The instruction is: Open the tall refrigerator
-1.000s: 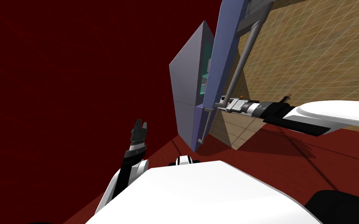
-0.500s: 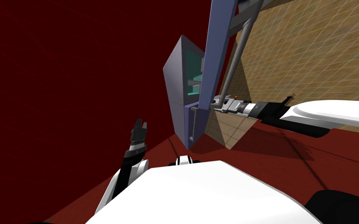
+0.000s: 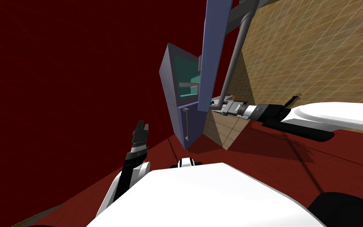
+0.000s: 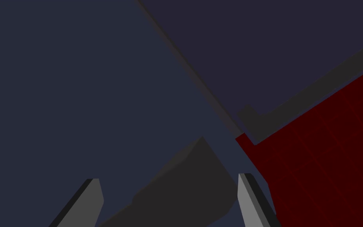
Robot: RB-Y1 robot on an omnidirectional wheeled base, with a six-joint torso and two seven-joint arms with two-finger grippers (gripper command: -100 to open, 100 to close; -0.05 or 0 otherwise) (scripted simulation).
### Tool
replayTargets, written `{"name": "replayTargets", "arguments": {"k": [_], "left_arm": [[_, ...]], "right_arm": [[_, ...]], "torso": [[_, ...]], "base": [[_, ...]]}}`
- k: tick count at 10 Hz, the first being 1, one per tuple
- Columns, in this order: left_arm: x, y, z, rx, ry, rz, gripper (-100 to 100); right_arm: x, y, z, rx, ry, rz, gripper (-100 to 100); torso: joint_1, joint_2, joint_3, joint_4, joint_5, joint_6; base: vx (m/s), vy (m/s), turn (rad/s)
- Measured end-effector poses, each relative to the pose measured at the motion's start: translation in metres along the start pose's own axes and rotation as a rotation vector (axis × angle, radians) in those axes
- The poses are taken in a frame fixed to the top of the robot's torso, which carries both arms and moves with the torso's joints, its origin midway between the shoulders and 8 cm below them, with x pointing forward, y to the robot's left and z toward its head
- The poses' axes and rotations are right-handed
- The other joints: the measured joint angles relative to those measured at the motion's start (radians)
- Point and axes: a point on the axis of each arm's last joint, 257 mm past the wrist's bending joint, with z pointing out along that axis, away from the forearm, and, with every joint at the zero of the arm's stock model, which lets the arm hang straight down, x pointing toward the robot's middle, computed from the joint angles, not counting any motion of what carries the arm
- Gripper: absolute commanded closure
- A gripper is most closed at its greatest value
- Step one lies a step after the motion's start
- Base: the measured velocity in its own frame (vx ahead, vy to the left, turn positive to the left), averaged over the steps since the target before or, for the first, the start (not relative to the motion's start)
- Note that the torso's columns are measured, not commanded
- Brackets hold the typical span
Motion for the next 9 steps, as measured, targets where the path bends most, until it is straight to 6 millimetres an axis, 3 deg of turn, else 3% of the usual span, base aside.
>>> {"name": "replayTargets", "arguments": {"k": [4,9], "left_arm": [[0.0,0.0,0.0,0.0,0.0,0.0,0],[0.0,0.0,0.0,0.0,0.0,0.0,0]], "right_arm": [[-0.025,0.025,0.003,-0.06,-0.058,0.006,100],[-0.062,0.049,0.003,-0.111,-0.137,0.002,100]], "torso": [[-0.015,-0.001,-0.002,0.002,-0.003,0.001],[-0.008,-0.001,-0.004,0.002,0.0,-0.002]], "base": [[-0.049,-0.325,0.121],[-0.066,-0.315,0.093]]}}
